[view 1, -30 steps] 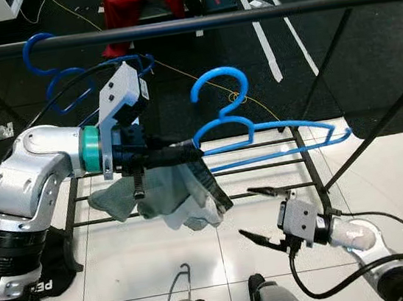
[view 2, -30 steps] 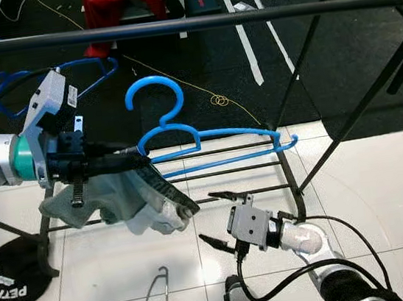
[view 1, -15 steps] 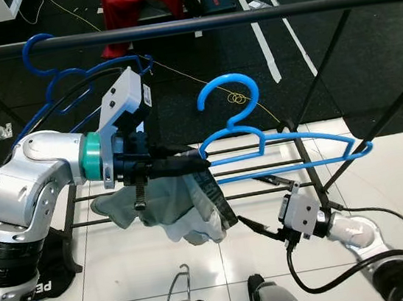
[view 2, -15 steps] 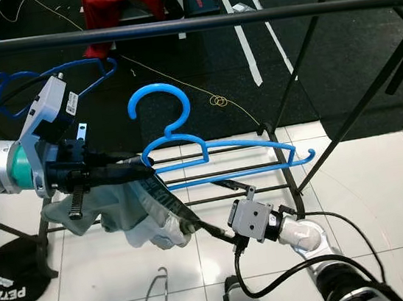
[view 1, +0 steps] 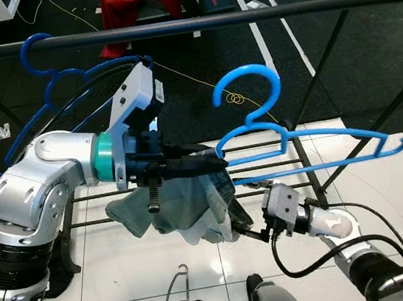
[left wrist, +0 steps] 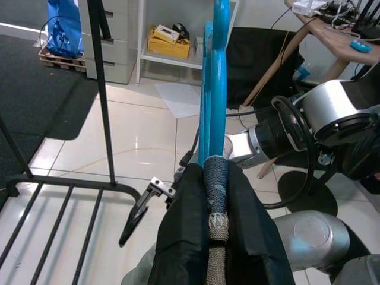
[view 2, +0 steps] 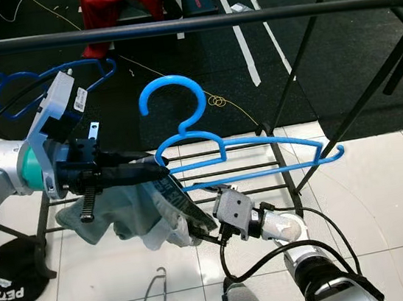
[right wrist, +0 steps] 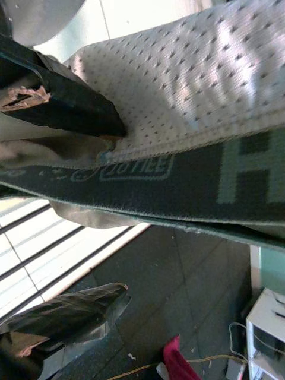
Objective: Hang hanger
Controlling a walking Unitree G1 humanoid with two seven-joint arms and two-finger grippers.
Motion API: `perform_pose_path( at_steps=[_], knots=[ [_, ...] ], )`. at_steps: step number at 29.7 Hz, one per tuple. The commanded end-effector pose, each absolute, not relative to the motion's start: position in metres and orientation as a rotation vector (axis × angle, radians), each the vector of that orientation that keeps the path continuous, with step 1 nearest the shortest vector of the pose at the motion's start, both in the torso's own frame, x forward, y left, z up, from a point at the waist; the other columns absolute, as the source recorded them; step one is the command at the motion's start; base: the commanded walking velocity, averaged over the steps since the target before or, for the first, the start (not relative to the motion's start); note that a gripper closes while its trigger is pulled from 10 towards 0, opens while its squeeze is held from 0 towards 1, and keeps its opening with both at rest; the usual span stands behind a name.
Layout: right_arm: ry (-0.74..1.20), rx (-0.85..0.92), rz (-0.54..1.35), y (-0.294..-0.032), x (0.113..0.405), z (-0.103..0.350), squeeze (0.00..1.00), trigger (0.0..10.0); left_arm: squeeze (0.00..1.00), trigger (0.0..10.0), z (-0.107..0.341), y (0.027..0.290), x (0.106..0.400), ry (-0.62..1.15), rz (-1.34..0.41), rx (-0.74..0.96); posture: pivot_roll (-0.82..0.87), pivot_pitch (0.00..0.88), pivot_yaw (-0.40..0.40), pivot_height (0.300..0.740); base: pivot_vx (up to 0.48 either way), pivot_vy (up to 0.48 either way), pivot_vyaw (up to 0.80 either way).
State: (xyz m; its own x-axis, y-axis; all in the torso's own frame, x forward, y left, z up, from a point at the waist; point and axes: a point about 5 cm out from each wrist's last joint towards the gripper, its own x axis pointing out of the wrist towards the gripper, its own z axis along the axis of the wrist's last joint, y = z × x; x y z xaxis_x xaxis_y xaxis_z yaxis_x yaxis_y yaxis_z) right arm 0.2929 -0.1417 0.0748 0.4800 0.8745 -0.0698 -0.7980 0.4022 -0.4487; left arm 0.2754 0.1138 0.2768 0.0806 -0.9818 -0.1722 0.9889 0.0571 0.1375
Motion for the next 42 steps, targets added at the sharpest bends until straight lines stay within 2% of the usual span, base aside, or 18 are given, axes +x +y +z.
perform_pose_path(
  at_steps=[1,5,6,7,13,14,15,16,18,19,28,42],
  knots=[
    [-0.129,-0.451,1.125,-0.139,0.287,0.065,0.0,10.0,0.0,0.0,0.283,0.11,0.271,0.007,-1.523,0.244,0.0,0.18,0.074,0.74,0.0,0.0,0.0],
    [-0.109,-0.414,1.152,-0.139,0.286,0.064,0.0,10.0,0.0,0.0,0.284,0.11,0.27,0.007,-1.523,0.243,0.0,0.18,0.071,0.74,0.0,0.0,0.0],
    [-0.109,-0.404,1.149,-0.139,0.286,0.064,0.0,1.2,0.0,0.0,0.284,0.11,0.271,0.008,-1.52,0.244,0.0,0.181,0.071,0.74,0.0,0.0,0.0],
    [-0.11,-0.398,1.146,-0.139,0.287,0.064,0.0,0.0,0.0,0.0,0.284,0.11,0.271,0.009,-1.519,0.245,0.0,0.181,0.071,0.74,0.0,0.0,0.0],
    [-0.113,-0.399,1.116,-0.146,0.286,0.064,0.0,0.0,0.0,0.0,0.282,0.113,0.272,0.022,-1.502,0.257,-0.01,0.183,0.072,0.74,0.0,0.0,0.0],
    [-0.111,-0.403,1.108,-0.148,0.285,0.063,0.0,2.6,0.0,0.0,0.282,0.113,0.272,0.024,-1.499,0.26,-0.01,0.183,0.072,0.74,0.0,0.0,0.0],
    [-0.11,-0.405,1.102,-0.149,0.284,0.062,0.0,2.6,0.0,0.0,0.282,0.114,0.272,0.026,-1.497,0.261,-0.01,0.183,0.072,0.74,0.0,0.0,0.0],
    [-0.107,-0.403,1.097,-0.151,0.283,0.061,0.0,6.2,0.0,0.0,0.282,0.114,0.273,0.027,-1.493,0.263,-0.01,0.185,0.073,0.74,0.0,0.0,0.0],
    [-0.106,-0.4,1.094,-0.152,0.282,0.061,0.0,6.2,0.0,0.0,0.282,0.115,0.273,0.028,-1.491,0.264,-0.01,0.185,0.073,0.74,0.0,0.0,0.0],
    [-0.101,-0.398,1.094,-0.153,0.281,0.059,0.0,10.0,0.0,0.0,0.282,0.115,0.274,0.029,-1.488,0.265,-0.01,0.185,0.073,0.74,0.0,0.0,0.0],
    [-0.049,-0.372,1.097,-0.16,0.271,0.048,0.0,10.0,0.0,0.0,0.285,0.118,0.277,0.026,-1.473,0.271,-0.01,0.184,0.077,0.74,0.0,0.0,0.0],
    [-0.013,-0.36,1.117,-0.157,0.269,0.044,0.0,10.0,0.0,0.0,0.288,0.119,0.276,0.013,-1.477,0.267,-0.01,0.179,0.072,0.74,0.0,0.0,0.0]
  ],
)
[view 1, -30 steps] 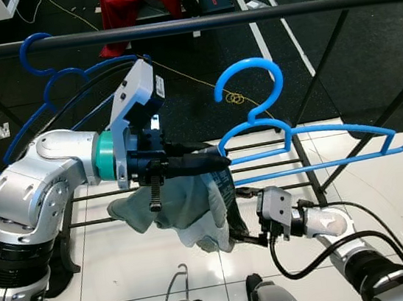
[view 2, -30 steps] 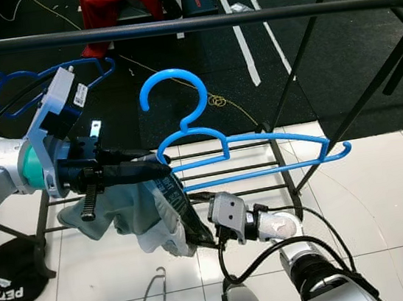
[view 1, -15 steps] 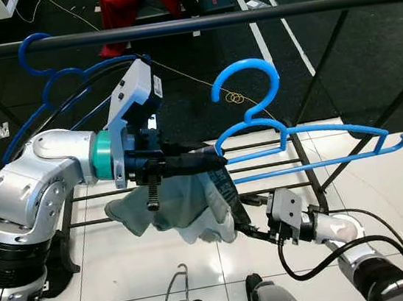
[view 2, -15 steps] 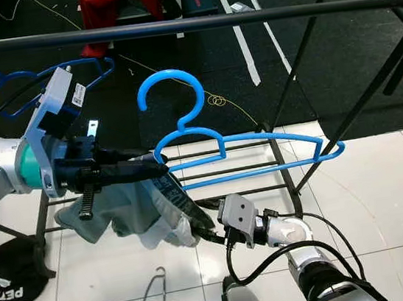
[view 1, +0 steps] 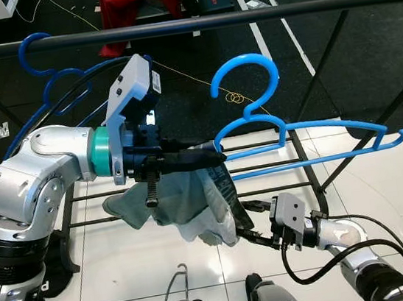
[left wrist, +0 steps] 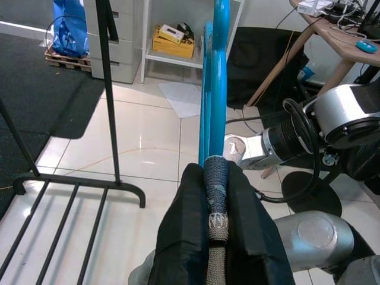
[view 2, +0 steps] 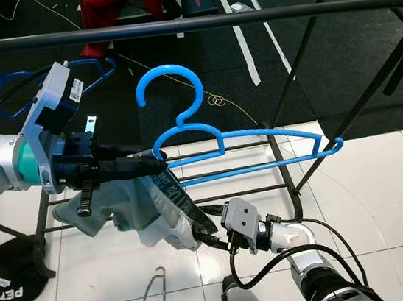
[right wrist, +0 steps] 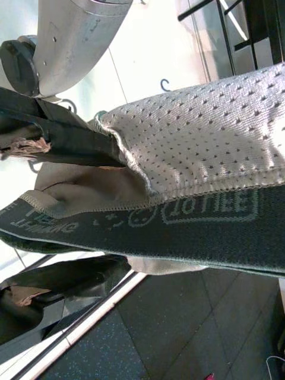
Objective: Hang hanger
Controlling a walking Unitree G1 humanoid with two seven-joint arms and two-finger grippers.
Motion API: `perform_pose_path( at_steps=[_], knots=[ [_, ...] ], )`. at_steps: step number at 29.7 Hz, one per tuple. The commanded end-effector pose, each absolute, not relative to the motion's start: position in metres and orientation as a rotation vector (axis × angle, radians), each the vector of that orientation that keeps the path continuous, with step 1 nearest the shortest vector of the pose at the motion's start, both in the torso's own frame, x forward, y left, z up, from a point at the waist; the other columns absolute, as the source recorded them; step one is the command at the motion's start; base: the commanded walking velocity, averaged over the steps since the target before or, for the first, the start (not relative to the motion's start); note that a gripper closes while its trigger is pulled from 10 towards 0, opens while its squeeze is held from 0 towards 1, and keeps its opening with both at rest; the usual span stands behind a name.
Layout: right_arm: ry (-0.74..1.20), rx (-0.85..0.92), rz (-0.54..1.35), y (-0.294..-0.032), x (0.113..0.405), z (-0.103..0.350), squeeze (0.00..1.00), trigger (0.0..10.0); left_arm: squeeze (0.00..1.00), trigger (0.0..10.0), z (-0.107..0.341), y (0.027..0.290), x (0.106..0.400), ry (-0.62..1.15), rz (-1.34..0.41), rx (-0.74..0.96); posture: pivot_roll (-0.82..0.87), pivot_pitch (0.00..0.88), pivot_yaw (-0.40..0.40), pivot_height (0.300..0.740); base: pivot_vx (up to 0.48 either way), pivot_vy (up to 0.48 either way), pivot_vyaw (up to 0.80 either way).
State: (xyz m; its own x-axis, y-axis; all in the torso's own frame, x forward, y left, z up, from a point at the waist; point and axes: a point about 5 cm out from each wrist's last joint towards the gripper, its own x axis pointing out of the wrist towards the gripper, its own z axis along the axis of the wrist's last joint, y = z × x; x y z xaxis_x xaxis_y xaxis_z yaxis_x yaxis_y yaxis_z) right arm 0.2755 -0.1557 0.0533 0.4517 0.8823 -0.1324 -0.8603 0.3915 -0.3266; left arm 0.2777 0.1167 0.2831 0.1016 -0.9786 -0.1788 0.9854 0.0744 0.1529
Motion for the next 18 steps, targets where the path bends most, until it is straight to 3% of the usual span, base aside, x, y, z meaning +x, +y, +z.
perform_pose_path(
  at_steps=[1,8,9,10,11,12,13,18],
  knots=[
    [-0.013,-0.36,1.117,-0.157,0.269,0.044,0.0,10.0,0.0,0.0,0.288,0.119,0.276,0.013,-1.477,0.267,-0.01,0.179,0.072,0.74,0.0,0.0,0.0],
    [0.062,-0.352,1.133,-0.158,0.262,0.033,0.0,10.0,0.0,0.0,0.289,0.12,0.277,0.008,-1.472,0.266,-0.01,0.174,0.072,0.74,0.0,0.0,0.0],
    [0.067,-0.346,1.131,-0.158,0.262,0.032,0.0,6.1,0.0,0.0,0.289,0.12,0.277,0.009,-1.472,0.266,-0.01,0.171,0.074,0.74,0.0,0.0,0.0],
    [0.067,-0.346,1.131,-0.158,0.262,0.032,0.0,6.1,0.0,0.0,0.289,0.12,0.277,0.009,-1.472,0.266,-0.01,0.171,0.074,0.74,0.0,0.0,0.0],
    [0.071,-0.341,1.129,-0.158,0.262,0.032,0.0,3.7,0.0,0.0,0.289,0.12,0.277,0.009,-1.472,0.266,-0.01,0.169,0.073,0.74,0.0,0.0,0.0],
    [0.071,-0.341,1.129,-0.158,0.262,0.032,0.0,3.7,0.0,0.0,0.289,0.12,0.277,0.009,-1.472,0.266,-0.01,0.169,0.073,0.74,0.0,0.0,0.0],
    [0.074,-0.335,1.128,-0.158,0.262,0.031,0.0,0.0,0.0,0.0,0.289,0.12,0.277,0.01,-1.471,0.267,-0.01,0.169,0.073,0.74,0.0,0.0,0.0],
    [0.079,-0.329,1.125,-0.159,0.262,0.031,0.0,0.0,0.0,0.0,0.289,0.121,0.278,0.011,-1.468,0.268,-0.01,0.166,0.07,0.74,0.0,0.0,0.0]
  ],
)
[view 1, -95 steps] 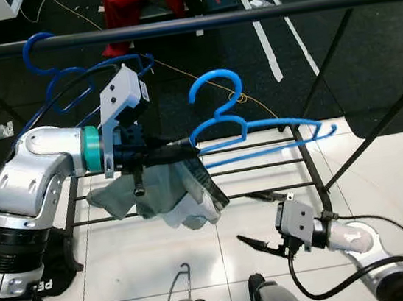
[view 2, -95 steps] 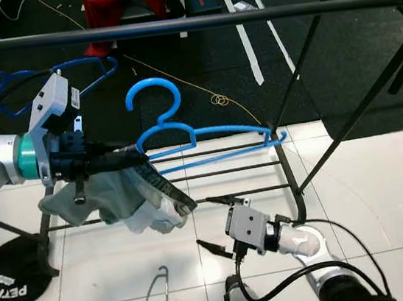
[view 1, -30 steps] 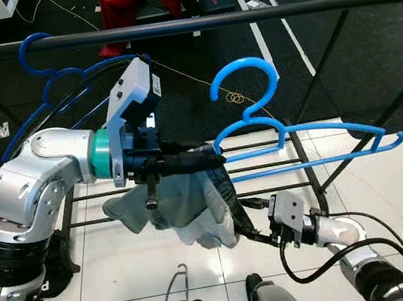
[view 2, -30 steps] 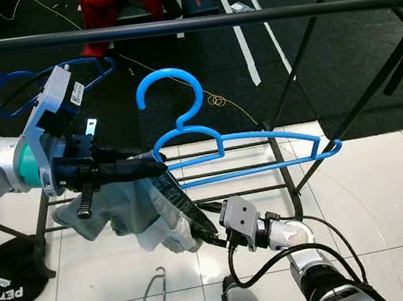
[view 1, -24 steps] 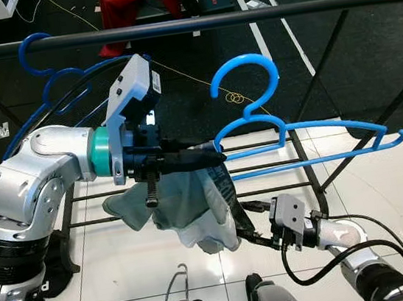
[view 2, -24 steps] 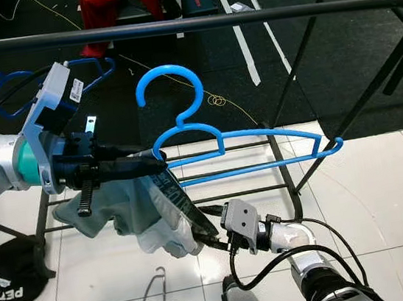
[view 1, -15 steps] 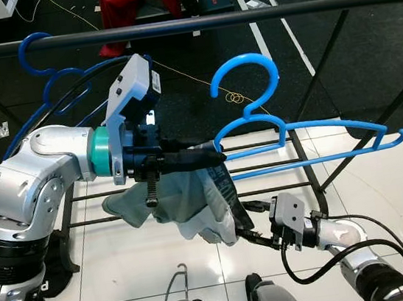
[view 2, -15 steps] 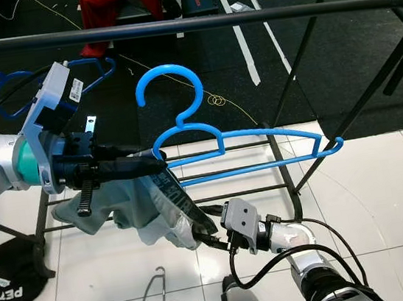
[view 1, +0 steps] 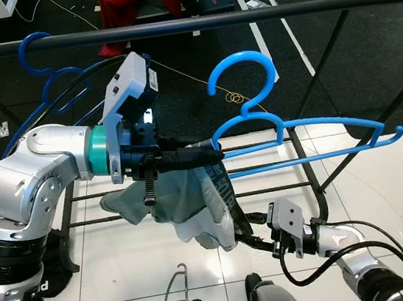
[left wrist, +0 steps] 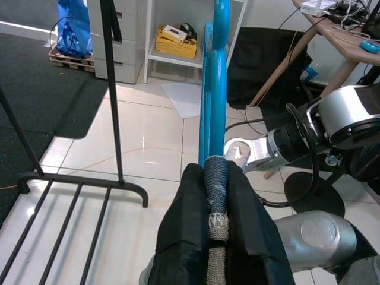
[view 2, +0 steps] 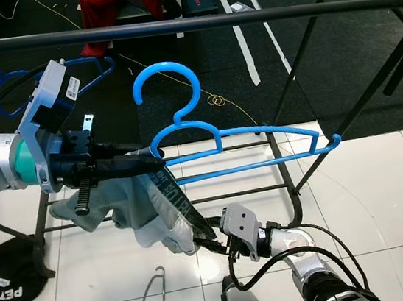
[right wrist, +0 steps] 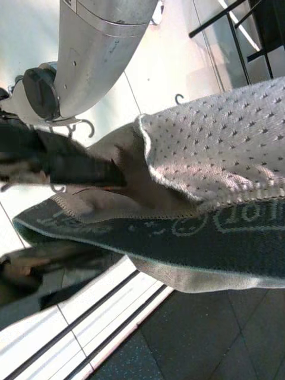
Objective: Hang hanger
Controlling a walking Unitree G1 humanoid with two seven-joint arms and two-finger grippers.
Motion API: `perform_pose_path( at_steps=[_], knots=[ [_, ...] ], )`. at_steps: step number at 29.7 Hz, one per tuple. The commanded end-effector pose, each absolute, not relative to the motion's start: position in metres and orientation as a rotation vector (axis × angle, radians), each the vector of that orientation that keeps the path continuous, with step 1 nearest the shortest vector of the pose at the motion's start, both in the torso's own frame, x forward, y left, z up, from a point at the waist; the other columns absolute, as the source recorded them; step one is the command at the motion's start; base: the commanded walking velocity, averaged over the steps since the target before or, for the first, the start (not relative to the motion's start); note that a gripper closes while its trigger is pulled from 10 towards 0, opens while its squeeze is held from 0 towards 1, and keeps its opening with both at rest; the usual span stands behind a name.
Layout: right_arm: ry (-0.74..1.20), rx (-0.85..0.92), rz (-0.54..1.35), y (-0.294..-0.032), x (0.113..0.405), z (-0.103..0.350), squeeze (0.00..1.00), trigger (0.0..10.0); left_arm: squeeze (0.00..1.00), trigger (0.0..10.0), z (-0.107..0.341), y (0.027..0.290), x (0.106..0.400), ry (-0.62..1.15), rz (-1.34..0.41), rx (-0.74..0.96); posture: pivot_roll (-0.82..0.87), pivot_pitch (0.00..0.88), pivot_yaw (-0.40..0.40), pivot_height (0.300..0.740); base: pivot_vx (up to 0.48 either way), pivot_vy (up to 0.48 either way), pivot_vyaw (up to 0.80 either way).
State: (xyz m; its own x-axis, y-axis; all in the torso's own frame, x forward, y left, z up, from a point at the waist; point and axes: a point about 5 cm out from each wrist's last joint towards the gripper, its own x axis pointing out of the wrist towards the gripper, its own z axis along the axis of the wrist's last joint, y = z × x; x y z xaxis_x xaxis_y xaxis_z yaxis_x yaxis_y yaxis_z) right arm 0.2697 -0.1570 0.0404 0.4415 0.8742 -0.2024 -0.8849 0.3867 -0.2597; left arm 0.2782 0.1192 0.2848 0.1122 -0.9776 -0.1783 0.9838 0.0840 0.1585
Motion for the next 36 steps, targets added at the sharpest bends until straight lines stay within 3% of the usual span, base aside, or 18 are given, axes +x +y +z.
perform_pose_path(
  at_steps=[1,22,36],
  knots=[
    [0.081,-0.326,1.121,-0.16,0.262,0.032,0.0,0.0,0.0,0.0,0.289,0.121,0.277,0.013,-1.466,0.268,-0.01,0.165,0.069,0.74,0.0,0.0,0.0],
    [0.025,-0.281,1.002,-0.183,0.261,0.039,0.0,0.0,0.0,0.0,0.279,0.125,0.281,0.045,-1.446,0.292,-0.02,0.179,0.07,0.74,0.0,0.0,0.0],
    [-0.121,-0.298,0.763,-0.24,0.254,0.068,0.0,0.0,0.0,0.0,0.257,0.129,0.287,0.07,-1.372,0.343,-0.04,0.19,0.086,0.74,0.0,0.0,0.0]
  ],
)
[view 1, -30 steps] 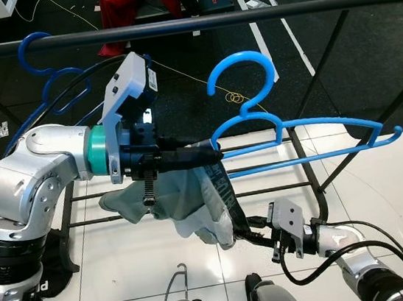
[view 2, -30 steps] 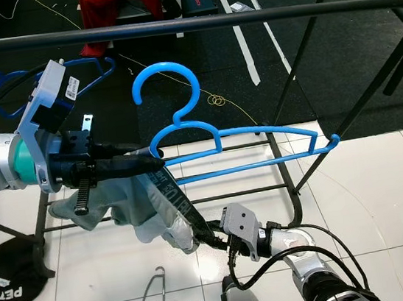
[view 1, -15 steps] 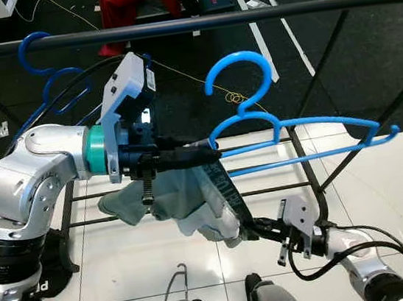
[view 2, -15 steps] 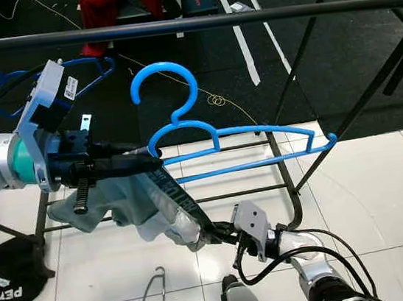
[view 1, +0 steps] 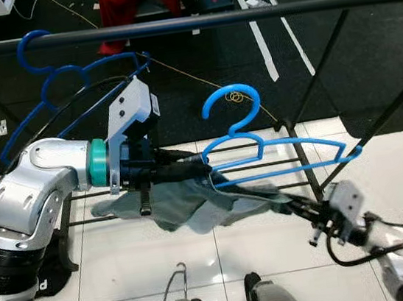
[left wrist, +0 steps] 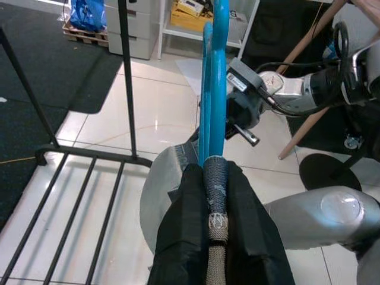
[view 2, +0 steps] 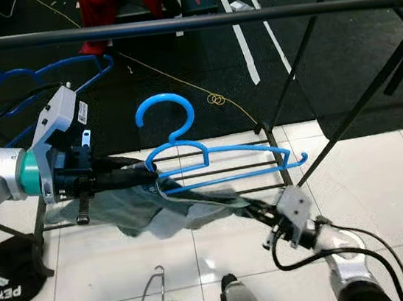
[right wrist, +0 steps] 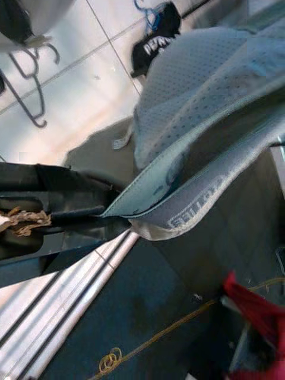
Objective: Hang hanger
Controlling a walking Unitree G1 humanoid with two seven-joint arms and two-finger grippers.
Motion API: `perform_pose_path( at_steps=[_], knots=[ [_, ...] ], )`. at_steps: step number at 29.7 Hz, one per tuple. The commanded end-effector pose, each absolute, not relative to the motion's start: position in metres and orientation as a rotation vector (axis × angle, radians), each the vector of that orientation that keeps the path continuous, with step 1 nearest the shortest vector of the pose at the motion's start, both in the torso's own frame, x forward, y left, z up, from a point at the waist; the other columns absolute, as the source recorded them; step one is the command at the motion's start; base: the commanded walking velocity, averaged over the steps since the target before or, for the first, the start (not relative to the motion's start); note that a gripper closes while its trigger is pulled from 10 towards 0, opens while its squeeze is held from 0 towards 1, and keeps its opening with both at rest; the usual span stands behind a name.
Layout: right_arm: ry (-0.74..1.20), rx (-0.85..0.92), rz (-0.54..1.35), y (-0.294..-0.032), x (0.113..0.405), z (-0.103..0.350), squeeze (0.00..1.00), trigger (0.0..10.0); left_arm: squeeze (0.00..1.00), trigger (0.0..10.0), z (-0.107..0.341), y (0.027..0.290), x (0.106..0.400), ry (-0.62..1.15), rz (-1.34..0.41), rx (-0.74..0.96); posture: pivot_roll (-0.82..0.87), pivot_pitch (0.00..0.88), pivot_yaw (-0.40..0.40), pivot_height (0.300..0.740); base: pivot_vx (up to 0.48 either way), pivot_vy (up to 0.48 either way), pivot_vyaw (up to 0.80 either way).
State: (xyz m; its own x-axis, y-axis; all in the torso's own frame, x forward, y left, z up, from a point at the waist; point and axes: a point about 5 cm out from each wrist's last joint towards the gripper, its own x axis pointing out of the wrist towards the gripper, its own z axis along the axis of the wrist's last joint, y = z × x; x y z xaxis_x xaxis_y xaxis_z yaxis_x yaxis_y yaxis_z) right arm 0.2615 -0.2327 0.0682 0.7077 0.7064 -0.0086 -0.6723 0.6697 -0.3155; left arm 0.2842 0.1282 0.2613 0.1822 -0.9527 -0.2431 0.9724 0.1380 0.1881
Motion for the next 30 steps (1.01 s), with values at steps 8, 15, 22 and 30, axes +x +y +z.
perform_pose_path(
  at_steps=[8,15,22,30],
  knots=[
    [-0.16,-0.273,0.737,-0.248,0.241,0.074,0.0,0.0,0.0,0.0,0.262,0.129,0.294,0.009,-1.329,0.296,-0.05,0.197,0.084,0.74,0.0,0.0,0.0],
    [-0.221,-0.241,0.64,-0.262,0.237,0.089,0.0,0.0,0.0,0.0,0.25,0.135,0.29,0.065,-1.336,0.373,-0.05,0.194,0.09,0.74,0.0,0.0,0.0],
    [-0.239,-0.189,0.538,-0.276,0.236,0.097,0.0,0.0,0.0,0.0,0.253,0.133,0.292,0.011,-1.332,0.25,-0.06,0.188,0.092,0.74,0.0,0.0,0.0],
    [-0.249,-0.14,0.474,-0.283,0.233,0.099,0.0,0.0,0.0,0.0,0.253,0.14,0.29,0.021,-1.353,0.21,-0.05,0.182,0.099,0.74,0.0,0.0,0.0]
  ],
)
